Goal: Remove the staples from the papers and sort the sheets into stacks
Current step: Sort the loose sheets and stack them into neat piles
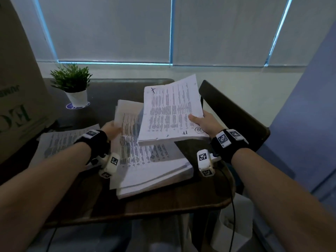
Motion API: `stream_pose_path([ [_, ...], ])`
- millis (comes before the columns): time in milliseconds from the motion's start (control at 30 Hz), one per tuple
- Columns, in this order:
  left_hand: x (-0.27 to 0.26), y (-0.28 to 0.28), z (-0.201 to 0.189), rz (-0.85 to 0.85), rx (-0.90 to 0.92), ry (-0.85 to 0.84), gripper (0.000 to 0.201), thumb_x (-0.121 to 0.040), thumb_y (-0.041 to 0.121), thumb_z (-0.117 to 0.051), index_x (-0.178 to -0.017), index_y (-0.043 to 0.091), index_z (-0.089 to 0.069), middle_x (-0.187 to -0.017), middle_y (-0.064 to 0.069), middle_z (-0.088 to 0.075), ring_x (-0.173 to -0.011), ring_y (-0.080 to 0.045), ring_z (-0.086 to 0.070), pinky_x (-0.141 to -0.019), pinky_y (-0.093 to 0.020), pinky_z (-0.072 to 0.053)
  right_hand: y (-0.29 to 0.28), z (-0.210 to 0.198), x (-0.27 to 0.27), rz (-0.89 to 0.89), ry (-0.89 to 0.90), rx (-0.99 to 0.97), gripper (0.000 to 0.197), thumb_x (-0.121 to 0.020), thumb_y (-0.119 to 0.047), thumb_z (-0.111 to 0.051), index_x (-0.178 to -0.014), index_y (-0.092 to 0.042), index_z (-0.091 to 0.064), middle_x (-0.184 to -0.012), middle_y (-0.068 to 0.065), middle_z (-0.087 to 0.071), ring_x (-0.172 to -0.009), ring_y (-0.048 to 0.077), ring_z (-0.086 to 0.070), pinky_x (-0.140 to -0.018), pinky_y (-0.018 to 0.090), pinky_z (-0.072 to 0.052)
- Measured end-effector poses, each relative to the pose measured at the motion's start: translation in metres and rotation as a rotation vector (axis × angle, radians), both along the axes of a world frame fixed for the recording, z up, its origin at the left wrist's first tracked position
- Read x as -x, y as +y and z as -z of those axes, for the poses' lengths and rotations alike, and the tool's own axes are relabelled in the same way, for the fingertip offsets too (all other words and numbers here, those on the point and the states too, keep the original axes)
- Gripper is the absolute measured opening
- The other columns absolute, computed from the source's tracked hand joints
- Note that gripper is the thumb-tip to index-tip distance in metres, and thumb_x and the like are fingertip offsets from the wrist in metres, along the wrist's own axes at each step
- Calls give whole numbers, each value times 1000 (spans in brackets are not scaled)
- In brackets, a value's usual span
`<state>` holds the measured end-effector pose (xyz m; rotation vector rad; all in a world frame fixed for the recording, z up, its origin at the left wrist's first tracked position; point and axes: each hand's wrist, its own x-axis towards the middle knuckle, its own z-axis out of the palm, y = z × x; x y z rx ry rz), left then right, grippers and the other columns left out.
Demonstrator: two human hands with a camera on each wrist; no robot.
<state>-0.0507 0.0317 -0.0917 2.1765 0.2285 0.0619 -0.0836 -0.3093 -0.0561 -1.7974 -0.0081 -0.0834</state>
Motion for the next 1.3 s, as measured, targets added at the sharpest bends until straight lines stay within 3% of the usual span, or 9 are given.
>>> stream_pose_path([
  [167,-19,-16,0,128,-166,55,33,-92,16,-55,-120,-2,-58,-116,-21,-62,-106,-34,-60,-96,-44,-47,-2,1,-6,-6,-27,-9,31,-95,-22,-63,-124,-16,-55,-110,3,-70,-73,9,-73,-60,22,-58],
  [300,-29,-2,9,101,-47,111,38,-90,28,-62,-115,-1,-61,-112,-20,-66,-101,-34,-64,-92,-45,-51,-12,-4,-4,-38,-56,-50,35,-93,-22,-66,-125,-16,-55,-109,8,-72,-83,19,-75,-68,30,-61],
  [467,-19,15,-42,16,402,-468,61,-87,40,-63,-138,14,-41,-140,-7,-47,-128,-20,-46,-108,-37,-37,-17,-32,3,-162,-117,52,38,-91,-22,-67,-127,-13,-57,-99,4,-75,-83,22,-74,-66,28,-59],
  [600,-6,14,-95,231,377,-524,99,-63,55,-76,-145,25,-30,-150,0,-35,-134,-13,-36,-106,-34,-37,6,-67,9,-303,-202,244,33,-90,-18,-67,-123,-12,-62,-105,5,-70,-95,20,-69,-73,24,-56],
  [733,9,11,-123,324,342,-442,48,-75,35,-71,-118,18,-57,-114,-10,-65,-98,-28,-65,-87,-45,-53,36,-103,18,-367,-287,427,23,-87,-19,-72,-109,-13,-69,-100,2,-71,-87,9,-70,-72,22,-57],
  [833,18,14,-115,300,361,-554,5,-92,14,-58,-94,16,-62,-87,-1,-68,-76,-14,-65,-78,-32,-54,35,-115,19,-315,-294,412,20,-85,-29,-74,-100,-16,-69,-87,-1,-73,-70,9,-72,-59,19,-56],
  [1000,18,28,-75,97,587,-535,13,-95,11,-51,-96,20,-60,-94,2,-66,-83,-13,-64,-74,-26,-53,22,-67,4,-387,33,-187,30,-81,-21,-68,-110,-12,-65,-101,5,-75,-89,19,-72,-70,29,-59],
  [1133,20,14,-57,35,671,-546,11,-97,18,-49,-98,25,-57,-101,5,-66,-89,-12,-65,-75,-29,-52,41,-37,-2,-327,-60,-317,39,-91,2,-58,-130,-3,-53,-116,11,-70,-102,27,-69,-77,31,-59],
  [1300,31,9,-38,1,695,-590,13,-86,20,-55,-96,26,-60,-102,-1,-66,-94,-21,-62,-83,-37,-52,44,-21,1,-240,-40,-344,49,-81,-14,-76,-125,-2,-58,-110,11,-72,-99,26,-70,-79,37,-59],
])
